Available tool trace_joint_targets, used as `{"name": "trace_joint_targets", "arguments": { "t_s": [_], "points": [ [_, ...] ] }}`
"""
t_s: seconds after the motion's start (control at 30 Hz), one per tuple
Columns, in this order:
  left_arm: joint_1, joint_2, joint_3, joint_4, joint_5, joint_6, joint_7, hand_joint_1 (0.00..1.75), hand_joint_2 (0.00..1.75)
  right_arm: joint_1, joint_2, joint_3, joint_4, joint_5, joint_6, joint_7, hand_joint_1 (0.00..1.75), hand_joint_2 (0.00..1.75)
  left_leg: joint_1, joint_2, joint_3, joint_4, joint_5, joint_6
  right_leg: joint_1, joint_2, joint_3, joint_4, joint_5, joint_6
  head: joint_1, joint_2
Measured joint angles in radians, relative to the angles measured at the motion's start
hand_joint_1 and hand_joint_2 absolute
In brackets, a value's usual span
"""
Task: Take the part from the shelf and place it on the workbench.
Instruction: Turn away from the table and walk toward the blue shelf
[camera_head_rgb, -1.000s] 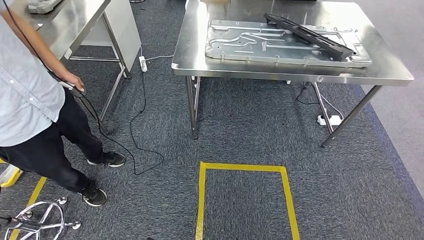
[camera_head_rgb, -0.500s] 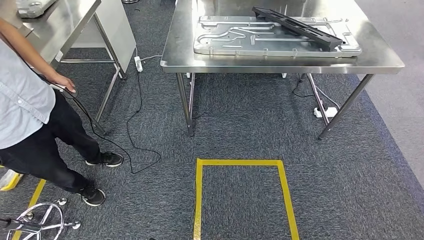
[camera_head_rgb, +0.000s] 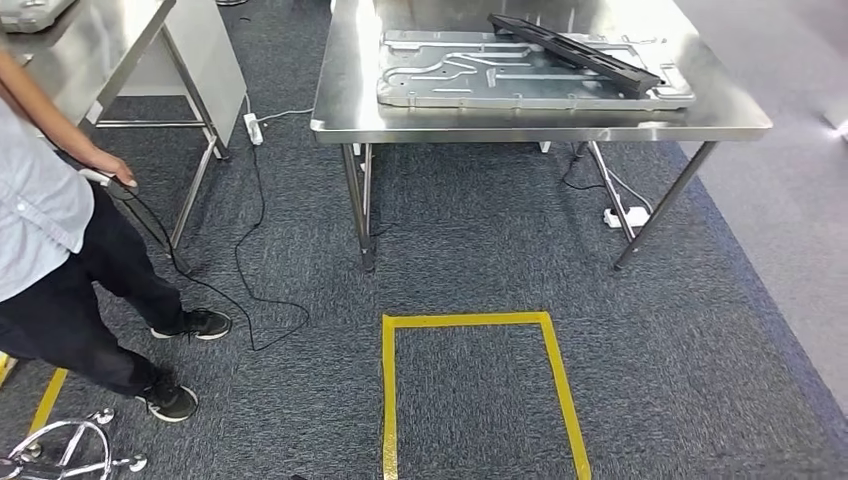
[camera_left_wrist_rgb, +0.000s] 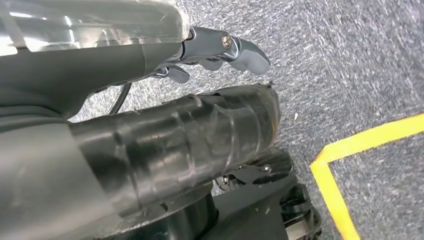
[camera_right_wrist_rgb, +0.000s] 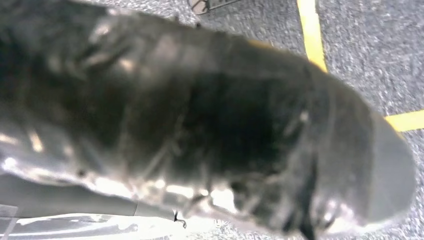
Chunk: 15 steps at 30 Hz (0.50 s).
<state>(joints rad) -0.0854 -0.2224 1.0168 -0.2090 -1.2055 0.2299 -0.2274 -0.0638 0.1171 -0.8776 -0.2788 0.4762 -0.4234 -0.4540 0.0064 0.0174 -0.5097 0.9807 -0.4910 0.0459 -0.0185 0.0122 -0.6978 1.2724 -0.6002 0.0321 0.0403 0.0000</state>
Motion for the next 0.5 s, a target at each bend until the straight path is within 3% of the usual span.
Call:
{"name": "trace_joint_targets", "arguments": {
  "t_s": [0.03, 0.07, 0.13, 0.2, 0.33, 0.4, 0.5],
  "points": [
    [0.001, 0.0, 0.001, 0.0, 0.0, -0.001, 0.0, 0.0, 0.0, 0.001, 0.0, -0.001, 0.001, 0.0, 0.0, 0.001, 0.0, 0.0, -0.001, 0.007, -0.002, 0.002, 0.0, 0.0, -0.001, -0.001, -0.014, 0.034, -0.006, 0.003, 0.0, 0.0],
    [0.001, 0.0, 0.002, 0.0, 0.001, -0.002, 0.0, 0.0, 0.0, 0.002, 0.0, -0.002, 0.003, 0.001, 0.0, 0.003, 0.0, 0.0, -0.002, 0.012, -0.002, 0.004, -0.001, -0.001, -0.002, -0.003, -0.006, 0.026, 0.008, 0.004, 0.0, 0.0],
    [0.0, 0.0, 0.003, 0.0, 0.002, -0.003, 0.0, 0.0, 0.0, 0.003, 0.0, -0.005, 0.004, 0.004, -0.001, 0.008, 0.0, 0.0, -0.001, 0.022, -0.002, 0.011, -0.007, -0.006, -0.004, -0.017, 0.061, -0.095, 0.071, 0.002, 0.0, 0.0],
    [-0.001, 0.0, 0.004, 0.0, 0.002, -0.004, 0.0, 0.0, 0.0, 0.001, 0.0, -0.007, 0.005, 0.007, -0.002, 0.019, 0.0, 0.0, -0.006, 0.028, -0.003, 0.02, -0.014, -0.016, 0.0, -0.038, 0.119, -0.21, 0.105, -0.006, 0.0, 0.0],
    [-0.004, 0.0, 0.006, 0.0, 0.002, -0.006, 0.0, 0.0, 0.0, 0.004, 0.004, -0.012, 0.008, 0.009, -0.01, 0.04, 0.0, 0.0, -0.009, 0.036, -0.004, 0.027, -0.022, -0.036, 0.004, -0.031, 0.125, -0.237, 0.109, -0.027, -0.001, 0.0],
    [-0.003, 0.0, 0.007, 0.0, 0.002, -0.007, -0.002, 0.0, 0.0, 0.004, 0.006, -0.015, 0.009, 0.009, -0.014, 0.047, 0.0, 0.0, -0.005, 0.02, -0.022, 0.071, -0.057, -0.047, 0.0, -0.023, 0.123, -0.241, 0.114, -0.04, -0.001, 0.0],
    [0.0, 0.0, 0.008, 0.0, 0.005, -0.013, -0.008, 0.0, 0.0, 0.004, 0.008, -0.017, 0.01, 0.009, -0.014, 0.055, 0.0, 0.0, -0.001, -0.004, -0.104, 0.251, -0.15, -0.056, 0.001, -0.009, 0.116, -0.241, 0.118, -0.05, -0.002, 0.0]
  ]
}}
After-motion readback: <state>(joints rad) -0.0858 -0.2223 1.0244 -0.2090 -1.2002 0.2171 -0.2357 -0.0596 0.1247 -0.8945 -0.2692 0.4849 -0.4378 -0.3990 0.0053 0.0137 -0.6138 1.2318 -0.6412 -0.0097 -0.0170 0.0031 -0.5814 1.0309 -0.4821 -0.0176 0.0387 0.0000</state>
